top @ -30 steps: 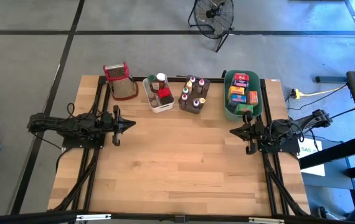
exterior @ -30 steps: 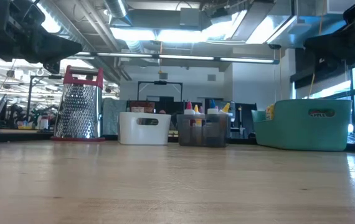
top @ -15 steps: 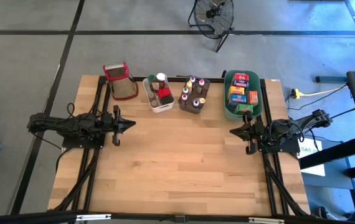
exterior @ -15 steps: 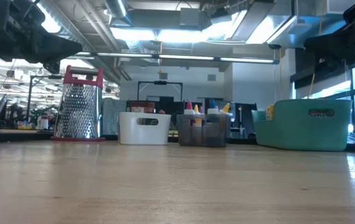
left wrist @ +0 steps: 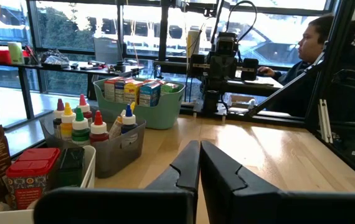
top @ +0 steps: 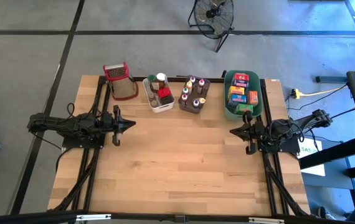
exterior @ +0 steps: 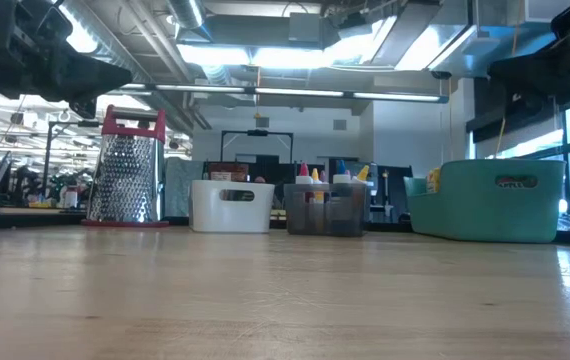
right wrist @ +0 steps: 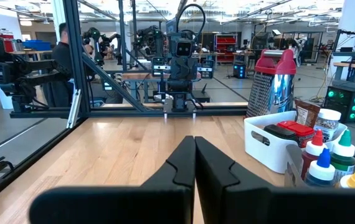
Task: Pick & Place Kitchen Items
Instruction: Return to Home Position
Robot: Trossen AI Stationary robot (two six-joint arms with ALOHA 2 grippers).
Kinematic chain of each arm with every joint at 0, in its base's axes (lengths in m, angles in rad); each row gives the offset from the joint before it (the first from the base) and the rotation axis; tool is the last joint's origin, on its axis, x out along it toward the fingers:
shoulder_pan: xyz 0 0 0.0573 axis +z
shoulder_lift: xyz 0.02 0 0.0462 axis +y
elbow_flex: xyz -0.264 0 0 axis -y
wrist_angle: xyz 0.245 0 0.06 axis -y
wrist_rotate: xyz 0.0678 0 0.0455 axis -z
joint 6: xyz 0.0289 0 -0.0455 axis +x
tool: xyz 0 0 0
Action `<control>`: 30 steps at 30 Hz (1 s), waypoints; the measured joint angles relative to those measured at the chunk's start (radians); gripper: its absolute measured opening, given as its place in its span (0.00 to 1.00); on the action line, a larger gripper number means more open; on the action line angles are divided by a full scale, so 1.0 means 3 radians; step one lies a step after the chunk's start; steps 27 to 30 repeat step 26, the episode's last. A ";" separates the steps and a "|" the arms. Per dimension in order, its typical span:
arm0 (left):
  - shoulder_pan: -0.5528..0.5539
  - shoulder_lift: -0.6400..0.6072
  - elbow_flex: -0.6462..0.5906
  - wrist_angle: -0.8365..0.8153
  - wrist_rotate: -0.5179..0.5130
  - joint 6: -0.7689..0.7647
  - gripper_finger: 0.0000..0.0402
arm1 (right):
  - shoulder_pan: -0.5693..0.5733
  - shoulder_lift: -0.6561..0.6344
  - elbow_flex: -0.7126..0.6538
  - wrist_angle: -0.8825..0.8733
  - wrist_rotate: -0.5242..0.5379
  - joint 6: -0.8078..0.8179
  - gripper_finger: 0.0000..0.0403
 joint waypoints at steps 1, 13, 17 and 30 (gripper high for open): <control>0.0001 0.0001 0.0000 0.0000 -0.0001 0.0000 0.02 | 0.0000 0.0000 0.0000 -0.0001 -0.0001 0.0000 0.02; 0.0001 0.0001 0.0000 0.0000 -0.0001 0.0000 0.03 | 0.0001 -0.0001 0.0000 0.0000 -0.0001 0.0000 0.02; 0.0001 0.0001 0.0000 0.0000 0.0000 0.0000 0.02 | 0.0001 0.0000 0.0000 0.0000 -0.0002 0.0000 0.02; 0.0001 0.0001 0.0000 0.0000 0.0000 0.0000 0.03 | 0.0000 0.0000 0.0000 0.0001 -0.0001 0.0000 0.02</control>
